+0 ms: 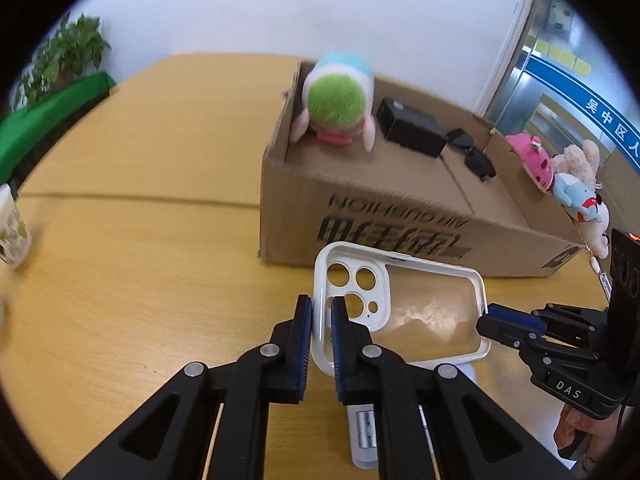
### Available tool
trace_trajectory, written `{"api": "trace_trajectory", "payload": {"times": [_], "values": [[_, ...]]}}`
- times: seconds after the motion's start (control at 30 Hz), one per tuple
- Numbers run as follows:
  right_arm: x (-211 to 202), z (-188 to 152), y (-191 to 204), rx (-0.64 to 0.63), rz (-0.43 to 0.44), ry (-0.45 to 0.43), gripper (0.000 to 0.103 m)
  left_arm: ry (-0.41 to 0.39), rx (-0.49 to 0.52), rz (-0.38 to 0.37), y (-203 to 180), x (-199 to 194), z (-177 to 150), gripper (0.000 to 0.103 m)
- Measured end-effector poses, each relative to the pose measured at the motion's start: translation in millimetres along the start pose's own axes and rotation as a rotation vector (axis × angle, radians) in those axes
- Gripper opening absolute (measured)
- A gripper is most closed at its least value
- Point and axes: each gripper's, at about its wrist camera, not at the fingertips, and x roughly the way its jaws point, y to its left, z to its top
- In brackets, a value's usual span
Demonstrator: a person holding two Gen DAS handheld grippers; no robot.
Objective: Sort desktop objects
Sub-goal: 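Lift the phone case with the left gripper and carry it over the box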
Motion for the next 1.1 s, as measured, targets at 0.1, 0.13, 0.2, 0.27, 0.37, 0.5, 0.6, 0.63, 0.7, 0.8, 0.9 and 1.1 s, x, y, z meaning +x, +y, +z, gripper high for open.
{"api": "trace_trajectory", "payload": {"times": [0.1,0.13,0.2,0.27,0.37,0.5,0.6,0.63,0.7,0.8,0.9,1.1], "values": [[-25.7,5.0,4.4,0.0,0.003,-0.072,0.011,-0.065,0.021,-0.003,-10.4,-25.8,11.5,0.008],[-34.9,8.2,4.6,0.001,0.003,-0.097,0.011,-0.087,0.028,-0.01,-14.0,-34.2,15.4,0.008],[-57.9,16.9,4.0,-0.001,-0.007,-0.156,0.011,-0.131,0.049,-0.03,-24.1,-50.1,26.7,0.008],[-79.0,26.4,2.6,-0.009,-0.027,-0.207,0.011,-0.176,0.076,-0.044,-36.8,-63.3,40.9,0.008],[-112.5,44.7,-3.3,-0.026,-0.067,-0.284,0.011,-0.252,0.118,-0.08,-58.4,-80.0,66.4,0.008],[-151.1,76.6,-16.2,-0.053,-0.142,-0.375,0.011,-0.32,0.179,-0.125,-83.7,-87.7,95.3,0.008],[-169.0,103.3,-26.5,-0.07,-0.181,-0.415,0.011,-0.326,0.203,-0.137,-91.9,-79.4,118.2,0.008],[-170.8,111.9,-29.0,-0.074,-0.181,-0.418,0.011,-0.322,0.2,-0.14,-91.5,-76.0,125.0,0.008],[-167.3,131.6,-35.3,-0.082,-0.174,-0.405,0.011,-0.304,0.181,-0.146,-85.1,-66.3,139.1,0.008],[-142.2,155.0,-45.2,-0.081,-0.141,-0.331,0.014,-0.266,0.148,-0.144,-72.4,-48.0,154.7,0.008],[-97.6,168.9,-60.5,-0.052,-0.077,-0.221,0.014,-0.208,0.143,-0.09,-61.9,-23.4,162.5,0.008],[-10.6,163.9,-83.0,0.06,0.03,-0.04,0.014,-0.033,0.105,-0.026,-36.5,39.8,157.0,0.008]]}}
